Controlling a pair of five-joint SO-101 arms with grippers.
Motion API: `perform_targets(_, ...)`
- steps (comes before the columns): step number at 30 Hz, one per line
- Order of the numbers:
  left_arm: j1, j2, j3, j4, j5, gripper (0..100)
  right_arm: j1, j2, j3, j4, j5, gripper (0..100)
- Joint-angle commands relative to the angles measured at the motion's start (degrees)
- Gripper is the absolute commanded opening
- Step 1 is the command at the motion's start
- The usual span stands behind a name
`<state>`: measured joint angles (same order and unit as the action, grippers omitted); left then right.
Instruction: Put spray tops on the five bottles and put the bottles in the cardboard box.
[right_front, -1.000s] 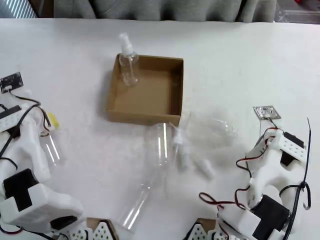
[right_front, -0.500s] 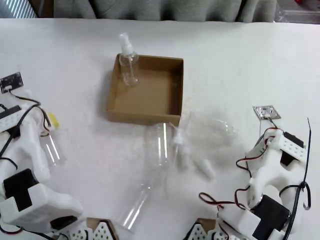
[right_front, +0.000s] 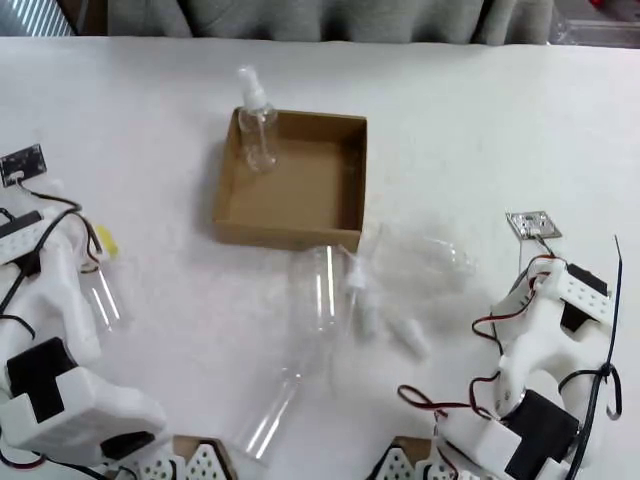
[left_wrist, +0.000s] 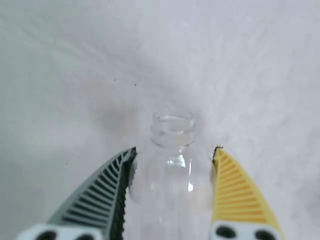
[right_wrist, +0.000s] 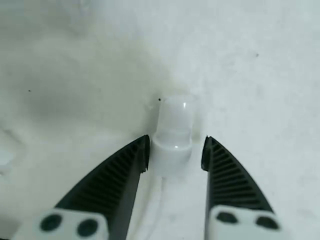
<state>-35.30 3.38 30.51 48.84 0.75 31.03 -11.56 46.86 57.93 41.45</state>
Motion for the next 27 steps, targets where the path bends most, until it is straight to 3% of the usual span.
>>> perform_targets(1, 0.4, -0.22, 0.0, -0.7, -0.53, 3, -0.66, -0.22, 0.35, -0.22, 0.26, 15.0)
perform_targets(13, 0.31, -0.22, 0.0, -0.53, -0.53, 3, -0.84, -0.84, -0.97, 0.04, 0.35, 1.5)
perform_targets(19, 0.57, -0.66, -0.26, -0.53, -0.09, 3, 5.41, -0.84, -10.9, 10.59, 0.7, 1.6)
perform_targets(27, 0.66, -8.48, -8.97, 13.1, 0.0, 3, 13.32, -0.92, -25.85, 21.67, 0.7, 1.6)
